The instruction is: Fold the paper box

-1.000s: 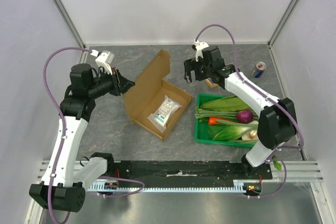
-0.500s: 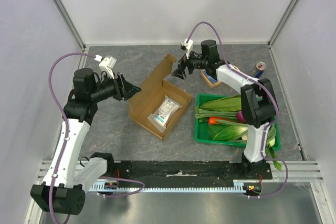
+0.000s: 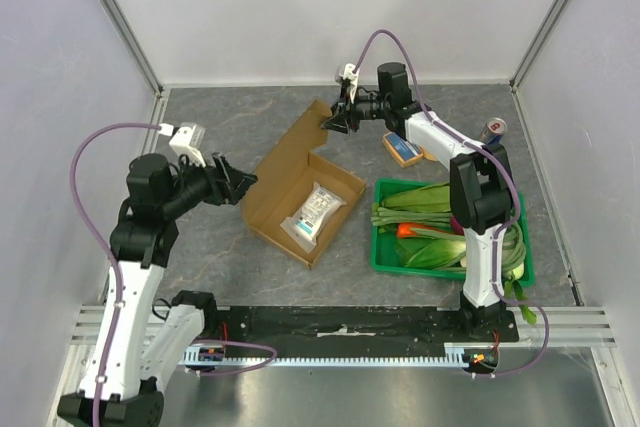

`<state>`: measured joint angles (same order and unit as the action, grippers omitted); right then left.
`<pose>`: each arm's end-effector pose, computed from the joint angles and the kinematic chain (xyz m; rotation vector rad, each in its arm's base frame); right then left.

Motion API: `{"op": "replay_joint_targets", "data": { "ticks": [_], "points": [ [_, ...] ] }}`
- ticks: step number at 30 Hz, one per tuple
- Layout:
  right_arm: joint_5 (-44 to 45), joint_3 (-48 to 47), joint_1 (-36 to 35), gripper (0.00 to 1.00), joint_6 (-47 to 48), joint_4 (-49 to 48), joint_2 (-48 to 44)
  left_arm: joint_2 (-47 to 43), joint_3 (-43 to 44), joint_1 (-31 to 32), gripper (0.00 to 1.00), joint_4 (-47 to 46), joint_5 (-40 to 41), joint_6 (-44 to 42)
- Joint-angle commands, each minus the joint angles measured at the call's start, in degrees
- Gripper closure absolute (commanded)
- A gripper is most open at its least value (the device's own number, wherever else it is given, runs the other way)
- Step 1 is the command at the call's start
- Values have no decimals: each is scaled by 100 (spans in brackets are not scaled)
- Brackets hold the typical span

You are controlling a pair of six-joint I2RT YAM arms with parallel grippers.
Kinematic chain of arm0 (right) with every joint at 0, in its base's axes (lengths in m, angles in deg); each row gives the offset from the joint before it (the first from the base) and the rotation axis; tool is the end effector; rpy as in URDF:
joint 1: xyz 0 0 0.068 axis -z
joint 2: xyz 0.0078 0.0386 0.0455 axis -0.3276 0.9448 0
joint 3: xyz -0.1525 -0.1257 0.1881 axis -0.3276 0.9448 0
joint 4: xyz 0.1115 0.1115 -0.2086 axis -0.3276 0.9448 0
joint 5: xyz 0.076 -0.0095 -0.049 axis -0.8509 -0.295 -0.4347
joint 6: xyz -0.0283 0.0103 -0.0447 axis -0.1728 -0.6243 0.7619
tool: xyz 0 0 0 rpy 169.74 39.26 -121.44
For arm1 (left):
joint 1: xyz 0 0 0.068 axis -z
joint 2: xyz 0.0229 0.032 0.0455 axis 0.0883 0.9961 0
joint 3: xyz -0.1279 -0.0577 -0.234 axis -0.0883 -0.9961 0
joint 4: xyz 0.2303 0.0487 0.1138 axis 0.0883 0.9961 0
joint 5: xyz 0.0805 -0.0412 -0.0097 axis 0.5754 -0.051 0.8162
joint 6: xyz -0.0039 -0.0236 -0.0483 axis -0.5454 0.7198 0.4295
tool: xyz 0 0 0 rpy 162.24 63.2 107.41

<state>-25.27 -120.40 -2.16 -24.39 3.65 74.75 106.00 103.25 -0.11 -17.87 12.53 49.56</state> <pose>0.4432 0.2049 0.2622 -1.1384 1.5418 1.0891 0.1555 -0.0311 0.3623 0.1740 1.9354 -0.7309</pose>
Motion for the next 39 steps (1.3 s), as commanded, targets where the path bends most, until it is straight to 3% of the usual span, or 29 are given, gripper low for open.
{"op": "replay_joint_targets", "data": {
  "ticks": [1,7,8,12,15,20,23,27,29,32,39],
  "points": [
    [-543,-4,-34,67,-314,-336,58,-404,-117,-3,28,396,949,386],
    [-26,523,-34,86,-939,-1292,-267,-1316,-776,-3,33,775,1600,1230],
    [62,585,-43,100,-1105,-1372,-354,-1423,-872,-3,33,775,1661,1283],
    [423,787,-34,100,-1353,-1523,-530,-1731,-988,-3,34,767,1522,1302],
    [555,1041,-34,100,-1388,-1619,-706,-1627,-944,-3,27,670,1862,995],
    [853,1148,-34,100,-1230,-1506,-900,-715,-602,-3,36,424,2829,564],
    [1011,1121,-26,100,-1021,-1312,-970,-108,-339,-3,36,345,3382,484],
    [1083,963,-17,100,-747,-934,-970,341,-293,-20,16,-252,3377,204],
    [1100,911,9,100,-712,-872,-944,675,-93,-47,14,-358,3140,-42],
    [1065,831,45,100,-624,-714,-909,1405,137,-100,17,-446,2789,-280],
    [1126,875,150,100,-553,-644,-1005,2074,427,-117,32,-763,3200,-667]
  ]
}}
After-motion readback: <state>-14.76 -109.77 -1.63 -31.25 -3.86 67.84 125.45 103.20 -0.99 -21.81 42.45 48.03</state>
